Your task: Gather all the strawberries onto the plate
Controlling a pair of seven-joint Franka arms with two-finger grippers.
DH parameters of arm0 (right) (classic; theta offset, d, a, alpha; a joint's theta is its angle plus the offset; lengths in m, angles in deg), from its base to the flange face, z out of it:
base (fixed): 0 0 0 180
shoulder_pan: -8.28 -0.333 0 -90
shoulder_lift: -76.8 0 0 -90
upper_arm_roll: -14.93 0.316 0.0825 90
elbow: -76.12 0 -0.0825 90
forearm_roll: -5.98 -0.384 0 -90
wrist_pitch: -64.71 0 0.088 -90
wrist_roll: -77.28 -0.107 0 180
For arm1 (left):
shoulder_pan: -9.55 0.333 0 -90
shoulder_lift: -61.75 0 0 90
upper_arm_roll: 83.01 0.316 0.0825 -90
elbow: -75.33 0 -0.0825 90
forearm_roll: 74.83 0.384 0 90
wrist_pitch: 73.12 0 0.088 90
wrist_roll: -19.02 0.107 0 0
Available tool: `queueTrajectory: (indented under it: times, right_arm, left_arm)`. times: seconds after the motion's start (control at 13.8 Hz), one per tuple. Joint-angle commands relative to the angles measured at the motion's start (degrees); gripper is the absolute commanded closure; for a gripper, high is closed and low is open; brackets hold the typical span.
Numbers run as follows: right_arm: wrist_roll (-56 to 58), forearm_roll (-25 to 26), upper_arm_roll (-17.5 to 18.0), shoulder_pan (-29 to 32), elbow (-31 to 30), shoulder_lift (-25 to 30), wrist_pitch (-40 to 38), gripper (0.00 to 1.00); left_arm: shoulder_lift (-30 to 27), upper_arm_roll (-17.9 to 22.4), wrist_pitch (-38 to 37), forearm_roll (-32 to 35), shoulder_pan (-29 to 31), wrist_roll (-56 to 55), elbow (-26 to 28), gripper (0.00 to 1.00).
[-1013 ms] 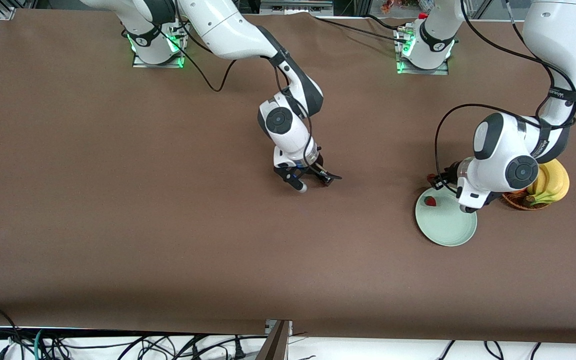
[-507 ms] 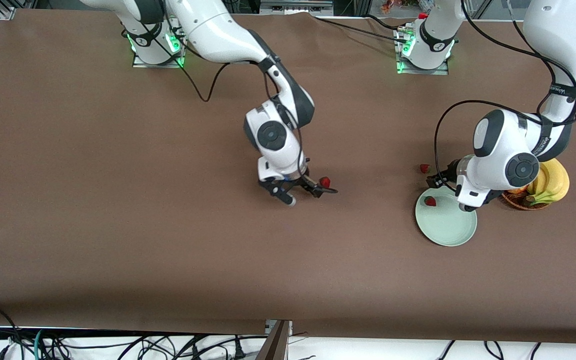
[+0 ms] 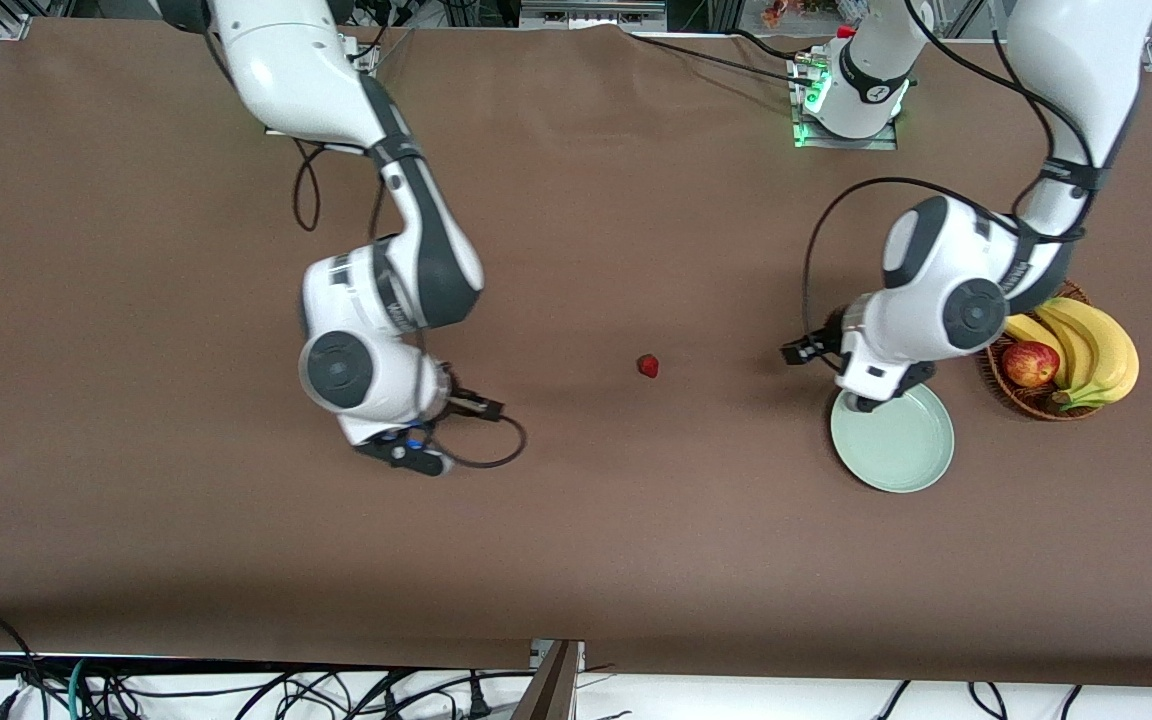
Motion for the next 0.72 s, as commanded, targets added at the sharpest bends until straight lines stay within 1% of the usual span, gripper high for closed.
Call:
queueTrajectory:
  times: [0.0,0.07,0.22,0.29,0.36,0.43,0.51,0.58,0.65]
  right_arm:
    - [10.96,0.63,-5.35,0.38,-0.28,1.35,-6.79,0.00]
    - [15.70,0.72,-6.51,1.43,-0.37,1.61,-7.77,0.00]
    - [23.01,1.68,-6.52,5.55,-2.03,4.15,-10.85,0.00]
    - [26.00,3.60,-6.00,7.83,-3.34,5.90,-11.21,0.00]
    - [29.08,6.41,-4.34,10.29,-5.10,8.27,-11.12,0.00]
    - [31.02,10.35,-1.02,13.71,-6.85,11.25,-11.12,0.00]
    - [31.22,14.65,2.76,17.31,-9.31,14.41,-10.86,0.00]
    - [31.22,19.83,7.41,21.44,-11.77,17.40,-10.43,0.00]
    - [31.13,24.06,11.54,24.78,-13.45,20.48,-10.33,0.00]
  left_arm:
    - [3.72,-0.48,9.57,-0.09,-7.84,-6.20,-0.05,0.21]
    - [4.69,-0.39,12.22,0.00,-9.87,-6.56,-0.05,0.21]
    - [5.92,-0.39,15.22,0.52,-13.39,-8.66,-0.66,0.22]
    - [7.50,-0.21,17.94,1.31,-14.80,-10.24,-1.10,0.22]
    - [9.43,0.22,20.49,3.15,-16.55,-12.08,-1.28,0.22]
    - [10.84,2.06,22.60,6.12,-18.48,-14.37,-2.07,0.22]
    - [12.16,4.42,22.97,8.76,-21.20,-16.82,-3.55,0.22]
    - [13.39,6.80,22.97,10.53,-24.10,-19.29,-4.87,0.22]
    - [14.36,9.43,22.97,11.33,-27.17,-21.22,-6.63,0.25]
